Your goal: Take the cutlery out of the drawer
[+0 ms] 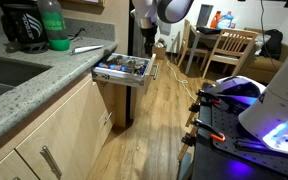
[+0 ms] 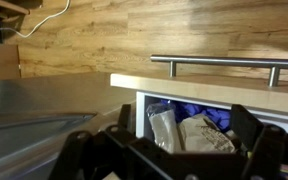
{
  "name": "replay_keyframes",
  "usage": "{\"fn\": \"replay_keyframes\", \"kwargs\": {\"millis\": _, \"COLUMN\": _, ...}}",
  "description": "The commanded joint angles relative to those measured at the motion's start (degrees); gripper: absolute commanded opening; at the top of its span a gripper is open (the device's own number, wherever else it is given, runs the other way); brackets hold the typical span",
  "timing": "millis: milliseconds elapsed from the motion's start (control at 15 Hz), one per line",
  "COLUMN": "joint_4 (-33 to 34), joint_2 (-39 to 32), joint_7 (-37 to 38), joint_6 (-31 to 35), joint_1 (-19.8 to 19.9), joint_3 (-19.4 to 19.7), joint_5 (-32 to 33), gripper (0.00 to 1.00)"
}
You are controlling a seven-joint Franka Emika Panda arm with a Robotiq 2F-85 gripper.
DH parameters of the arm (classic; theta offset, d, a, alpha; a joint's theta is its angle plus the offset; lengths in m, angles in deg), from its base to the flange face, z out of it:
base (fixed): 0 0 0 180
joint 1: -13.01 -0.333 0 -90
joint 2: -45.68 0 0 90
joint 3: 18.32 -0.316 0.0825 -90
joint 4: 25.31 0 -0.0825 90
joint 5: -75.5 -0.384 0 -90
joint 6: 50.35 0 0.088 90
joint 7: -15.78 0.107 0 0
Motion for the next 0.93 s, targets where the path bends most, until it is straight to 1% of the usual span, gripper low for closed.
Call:
{"fn": "replay_keyframes", "kwargs": {"millis": 0, "joint_4": -0.26, "joint_2": 0.1, "joint_7": -1.1, "joint_6": 9.96, "joint_1": 1.99, "joint_3": 0.29, "joint_5": 5.93, "gripper": 1.0}}
{"fn": "replay_keyframes", "kwargs": {"millis": 67, "joint_4": -0.67, "joint_2": 0.53, "joint_7": -0.61, "joint_6": 12.46, "joint_1": 2.17, "joint_3": 0.25, "joint_5": 6.56, "gripper": 1.0}}
{"fn": "replay_keyframes", "kwargs": {"millis": 133, "joint_4": -0.88, "joint_2": 1.12, "joint_7": 0.16, "joint_6": 12.54, "joint_1": 2.09, "joint_3": -0.35, "joint_5": 4.06, "gripper": 1.0}}
{"fn": "replay_keyframes", "kwargs": {"millis": 267, "joint_4": -1.55, "joint_2": 1.86, "joint_7": -2.81, "joint_6": 9.54, "joint_1": 2.32, "joint_3": -2.4, "joint_5": -6.08, "gripper": 1.0}}
{"fn": "replay_keyframes", "kwargs": {"millis": 333, "joint_4": -2.35, "joint_2": 2.6, "joint_7": -5.28, "joint_6": 8.25, "joint_1": 2.92, "joint_3": -4.38, "joint_5": -12.29, "gripper": 1.0}}
{"fn": "replay_keyframes", "kwargs": {"millis": 400, "joint_4": -0.25, "joint_2": -0.1, "joint_7": -2.6, "joint_6": 10.67, "joint_1": 1.23, "joint_3": -0.91, "joint_5": -6.24, "gripper": 1.0}}
{"fn": "replay_keyframes", "kwargs": {"millis": 467, "joint_4": -0.44, "joint_2": 0.03, "joint_7": -4.09, "joint_6": 10.06, "joint_1": 1.04, "joint_3": -1.69, "joint_5": -9.88, "gripper": 1.0}}
{"fn": "replay_keyframes", "kwargs": {"millis": 533, "joint_4": -0.55, "joint_2": 0.15, "joint_7": -4.23, "joint_6": 9.71, "joint_1": 0.89, "joint_3": -2.2, "joint_5": -11.22, "gripper": 1.0}}
{"fn": "replay_keyframes", "kwargs": {"millis": 667, "joint_4": -0.87, "joint_2": 0.23, "joint_7": -5.32, "joint_6": 10.42, "joint_1": 0.93, "joint_3": -2.67, "joint_5": -12.08, "gripper": 1.0}}
{"fn": "replay_keyframes", "kwargs": {"millis": 867, "joint_4": 0.53, "joint_2": -1.44, "joint_7": -6.37, "joint_6": 12.94, "joint_1": 1.14, "joint_3": -1.92, "joint_5": -10.52, "gripper": 1.0}}
